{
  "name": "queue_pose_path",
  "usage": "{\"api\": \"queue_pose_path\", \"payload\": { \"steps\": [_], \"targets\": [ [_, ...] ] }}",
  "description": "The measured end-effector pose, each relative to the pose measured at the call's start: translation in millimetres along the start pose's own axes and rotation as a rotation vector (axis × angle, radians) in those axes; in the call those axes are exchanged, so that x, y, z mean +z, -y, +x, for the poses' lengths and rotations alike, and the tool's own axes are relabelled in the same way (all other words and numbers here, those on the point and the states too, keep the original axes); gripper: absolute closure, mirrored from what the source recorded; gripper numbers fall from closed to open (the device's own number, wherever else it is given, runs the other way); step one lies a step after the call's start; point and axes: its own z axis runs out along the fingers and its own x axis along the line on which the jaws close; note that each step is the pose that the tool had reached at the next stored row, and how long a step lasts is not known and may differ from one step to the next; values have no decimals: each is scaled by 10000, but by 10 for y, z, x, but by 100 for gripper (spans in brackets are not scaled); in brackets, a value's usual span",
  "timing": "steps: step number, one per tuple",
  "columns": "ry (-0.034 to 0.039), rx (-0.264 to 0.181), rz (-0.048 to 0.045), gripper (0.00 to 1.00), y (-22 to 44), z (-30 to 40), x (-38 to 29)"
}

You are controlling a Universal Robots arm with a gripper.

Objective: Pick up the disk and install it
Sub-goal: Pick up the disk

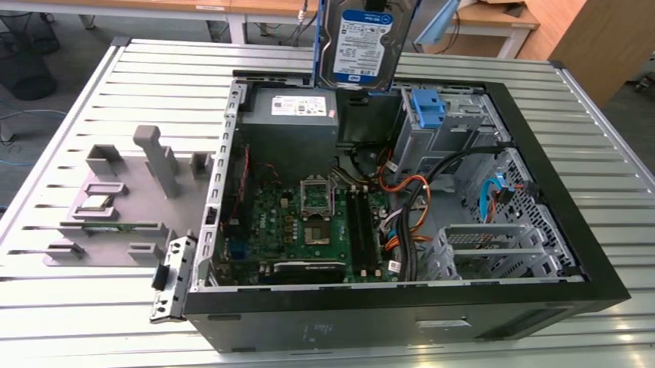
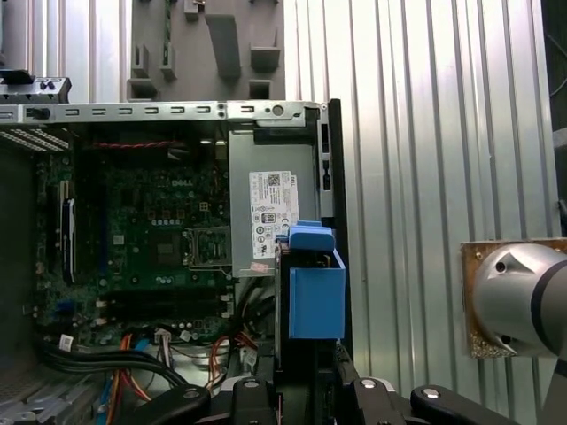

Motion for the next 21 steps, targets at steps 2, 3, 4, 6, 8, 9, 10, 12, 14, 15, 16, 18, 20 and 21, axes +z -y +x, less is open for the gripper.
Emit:
{"api": "queue_pose_path", "payload": {
  "steps": [2, 3, 4, 6, 8, 9, 10, 12, 14, 15, 16, 18, 20, 21],
  "targets": [
    [0, 0, 0, 65, 1, 14, -1],
    [0, 1, 0, 65, 2, 24, -1],
    [1, 1, 0, 65, 2, 35, -2],
    [0, 1, 0, 65, 4, 58, -3],
    [0, 1, 0, 65, 6, 82, -5],
    [0, 1, 0, 65, 6, 94, -5],
    [1, 1, 0, 65, 7, 107, -6],
    [0, 1, 0, 65, 10, 135, -7],
    [1, 0, 0, 65, 12, 164, -9],
    [0, 1, 0, 65, 13, 178, -10],
    [0, 1, 0, 65, 15, 193, -10],
    [0, 1, 0, 65, 16, 220, -12],
    [0, 1, 0, 65, 18, 247, -12],
    [0, 0, 0, 65, 19, 260, -13]
  ]
}}
